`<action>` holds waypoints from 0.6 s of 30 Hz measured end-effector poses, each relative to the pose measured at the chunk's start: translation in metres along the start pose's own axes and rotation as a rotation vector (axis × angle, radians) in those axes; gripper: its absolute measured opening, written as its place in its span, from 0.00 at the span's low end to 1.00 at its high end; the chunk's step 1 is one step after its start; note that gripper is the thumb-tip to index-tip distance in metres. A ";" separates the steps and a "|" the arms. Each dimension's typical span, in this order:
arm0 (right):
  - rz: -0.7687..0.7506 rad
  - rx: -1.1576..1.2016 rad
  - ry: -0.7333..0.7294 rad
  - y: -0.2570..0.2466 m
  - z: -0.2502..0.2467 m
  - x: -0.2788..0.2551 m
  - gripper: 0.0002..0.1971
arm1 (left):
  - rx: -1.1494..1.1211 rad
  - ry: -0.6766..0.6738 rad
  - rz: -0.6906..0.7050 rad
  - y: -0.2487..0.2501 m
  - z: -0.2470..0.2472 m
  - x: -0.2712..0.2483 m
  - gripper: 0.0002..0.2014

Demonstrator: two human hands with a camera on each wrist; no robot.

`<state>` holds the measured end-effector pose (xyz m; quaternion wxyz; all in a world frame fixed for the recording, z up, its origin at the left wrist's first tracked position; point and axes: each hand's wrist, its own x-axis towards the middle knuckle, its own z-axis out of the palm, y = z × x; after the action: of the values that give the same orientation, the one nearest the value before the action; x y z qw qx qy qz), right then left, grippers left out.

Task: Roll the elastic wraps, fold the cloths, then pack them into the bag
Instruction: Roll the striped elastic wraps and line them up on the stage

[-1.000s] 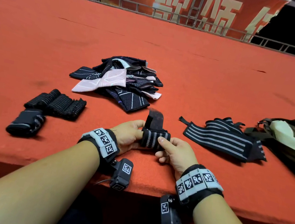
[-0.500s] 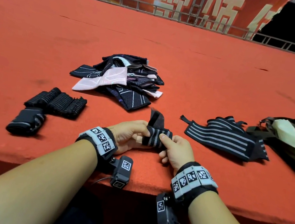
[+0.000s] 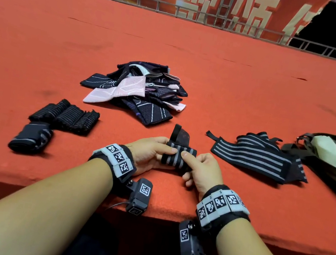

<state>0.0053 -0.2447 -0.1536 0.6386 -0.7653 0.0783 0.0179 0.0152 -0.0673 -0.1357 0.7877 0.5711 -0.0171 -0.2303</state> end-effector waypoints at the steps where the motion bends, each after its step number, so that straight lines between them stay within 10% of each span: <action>1: 0.010 0.024 -0.016 -0.001 0.000 0.000 0.21 | -0.008 -0.002 -0.001 0.000 0.000 0.000 0.16; 18: 0.009 0.186 -0.182 -0.006 -0.011 -0.010 0.20 | 0.042 -0.069 -0.015 0.001 0.003 0.000 0.15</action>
<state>-0.0046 -0.2531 -0.1442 0.7112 -0.6977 0.0246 0.0829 0.0146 -0.0698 -0.1338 0.7727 0.5794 -0.0451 -0.2553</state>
